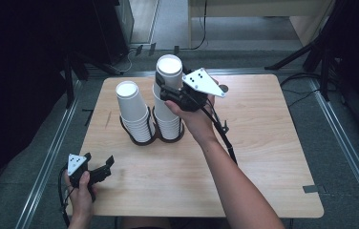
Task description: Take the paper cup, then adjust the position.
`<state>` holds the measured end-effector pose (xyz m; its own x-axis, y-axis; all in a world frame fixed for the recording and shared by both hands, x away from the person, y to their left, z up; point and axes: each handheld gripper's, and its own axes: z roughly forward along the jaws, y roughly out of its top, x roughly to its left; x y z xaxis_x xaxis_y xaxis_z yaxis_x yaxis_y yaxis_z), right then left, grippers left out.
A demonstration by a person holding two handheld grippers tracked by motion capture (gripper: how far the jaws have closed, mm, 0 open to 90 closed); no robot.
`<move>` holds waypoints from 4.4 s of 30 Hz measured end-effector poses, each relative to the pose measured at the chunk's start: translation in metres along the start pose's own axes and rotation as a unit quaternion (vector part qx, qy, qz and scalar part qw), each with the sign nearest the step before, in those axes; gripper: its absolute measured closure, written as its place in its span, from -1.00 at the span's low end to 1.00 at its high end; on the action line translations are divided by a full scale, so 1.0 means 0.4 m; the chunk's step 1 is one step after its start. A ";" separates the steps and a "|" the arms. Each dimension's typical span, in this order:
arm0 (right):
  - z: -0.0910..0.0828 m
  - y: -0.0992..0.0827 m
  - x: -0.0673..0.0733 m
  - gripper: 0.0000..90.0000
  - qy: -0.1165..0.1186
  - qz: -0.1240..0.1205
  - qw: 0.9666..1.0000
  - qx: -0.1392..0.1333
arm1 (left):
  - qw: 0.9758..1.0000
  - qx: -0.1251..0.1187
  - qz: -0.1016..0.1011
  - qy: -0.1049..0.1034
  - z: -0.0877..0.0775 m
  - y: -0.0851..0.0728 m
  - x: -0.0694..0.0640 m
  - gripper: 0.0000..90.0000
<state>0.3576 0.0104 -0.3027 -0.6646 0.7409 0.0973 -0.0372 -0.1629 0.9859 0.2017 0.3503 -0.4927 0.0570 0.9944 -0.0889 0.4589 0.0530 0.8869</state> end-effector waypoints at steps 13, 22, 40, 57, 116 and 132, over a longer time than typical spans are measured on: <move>-0.074 0.054 -0.040 -0.46 -0.002 -0.014 1.000 -0.010 | 1.000 -0.022 0.012 0.008 -0.014 0.001 -0.007 -0.88; -0.140 0.074 -0.053 -0.47 0.016 -0.028 0.999 -0.007 | 0.997 -0.050 0.054 -0.007 -0.026 0.031 -0.059 -0.88; -0.267 0.046 -0.115 -0.47 0.049 -0.028 0.998 0.029 | 0.977 -0.093 0.101 -0.163 -0.020 0.176 -0.233 -0.88; -0.319 0.025 -0.142 -0.47 0.102 -0.016 0.994 0.042 | 0.943 -0.098 0.144 -0.284 0.006 0.245 -0.364 -0.88; -0.316 -0.038 -0.037 -0.46 0.257 0.005 0.963 0.081 | 0.895 -0.086 0.175 -0.400 0.019 0.275 -0.535 -1.00; -0.315 -0.036 -0.032 -0.46 0.259 0.005 0.962 0.083 | 0.896 -0.091 0.171 -0.399 0.017 0.276 -0.536 -0.83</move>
<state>0.2729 -0.0789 -0.3352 -0.9488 0.3083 0.0689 0.0627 -0.0298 0.9976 0.2462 0.1423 -0.3789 0.8162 0.5769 -0.0300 0.1455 -0.1550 0.9771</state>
